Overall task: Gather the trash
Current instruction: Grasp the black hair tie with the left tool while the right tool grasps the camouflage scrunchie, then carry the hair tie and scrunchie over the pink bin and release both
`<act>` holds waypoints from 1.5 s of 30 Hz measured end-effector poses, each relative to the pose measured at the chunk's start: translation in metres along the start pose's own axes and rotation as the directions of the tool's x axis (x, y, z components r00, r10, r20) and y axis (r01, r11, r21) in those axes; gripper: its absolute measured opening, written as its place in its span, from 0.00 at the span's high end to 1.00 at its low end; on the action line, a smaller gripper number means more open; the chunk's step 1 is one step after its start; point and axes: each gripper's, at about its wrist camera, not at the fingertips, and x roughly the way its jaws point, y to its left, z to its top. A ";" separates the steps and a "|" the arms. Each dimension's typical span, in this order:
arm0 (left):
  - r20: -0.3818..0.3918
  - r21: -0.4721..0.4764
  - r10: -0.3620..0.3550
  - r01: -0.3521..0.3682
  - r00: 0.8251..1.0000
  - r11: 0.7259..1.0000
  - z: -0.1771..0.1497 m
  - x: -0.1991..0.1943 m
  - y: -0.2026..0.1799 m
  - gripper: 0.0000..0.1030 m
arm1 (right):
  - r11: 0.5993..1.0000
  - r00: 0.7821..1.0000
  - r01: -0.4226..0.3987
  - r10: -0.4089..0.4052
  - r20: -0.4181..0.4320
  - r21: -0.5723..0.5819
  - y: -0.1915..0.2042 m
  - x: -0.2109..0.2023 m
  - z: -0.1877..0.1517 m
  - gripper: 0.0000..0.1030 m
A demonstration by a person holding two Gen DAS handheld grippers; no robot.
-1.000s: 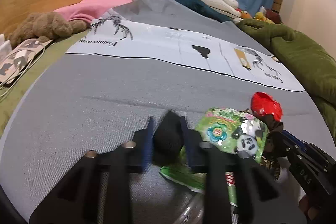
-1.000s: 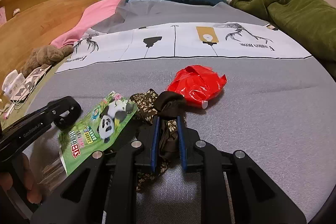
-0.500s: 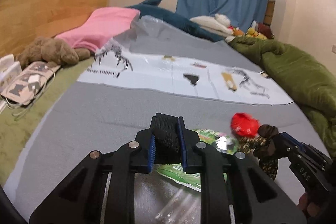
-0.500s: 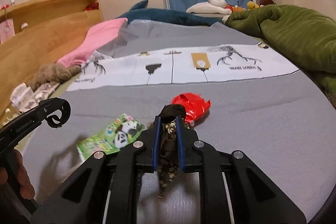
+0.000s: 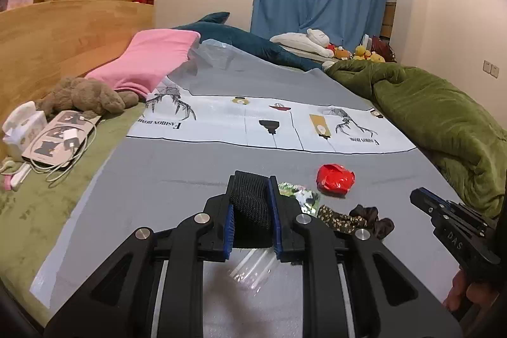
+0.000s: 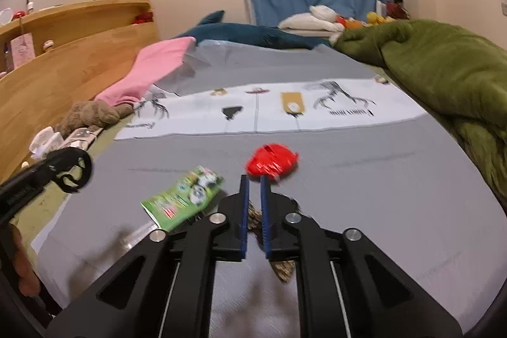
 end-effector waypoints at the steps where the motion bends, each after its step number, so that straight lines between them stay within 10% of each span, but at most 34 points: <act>1: -0.001 -0.001 0.001 -0.001 1.000 1.000 -0.001 -0.001 0.001 0.82 | 1.000 1.000 0.005 -0.005 -0.006 0.006 -0.003 -0.001 -0.004 0.71; 4: -0.008 -0.011 0.001 -0.001 1.000 1.000 -0.004 0.000 0.005 0.82 | 0.999 1.000 0.024 -0.024 -0.004 0.034 -0.013 -0.002 -0.013 0.49; 21: -0.055 -0.015 0.022 -0.023 0.998 1.000 -0.009 0.058 0.009 0.82 | 0.999 0.984 0.035 -0.032 -0.174 0.016 -0.019 0.096 -0.045 0.46; 28: -0.067 -0.007 0.033 -0.034 0.997 0.999 -0.012 0.065 0.008 0.82 | 1.000 0.981 0.007 -0.003 -0.195 0.016 -0.020 0.102 -0.048 0.86; 45: 0.008 -0.008 -0.053 0.053 0.999 0.999 -0.003 -0.014 -0.007 0.82 | 0.999 1.000 -0.005 0.007 0.022 -0.053 -0.001 -0.030 -0.006 0.87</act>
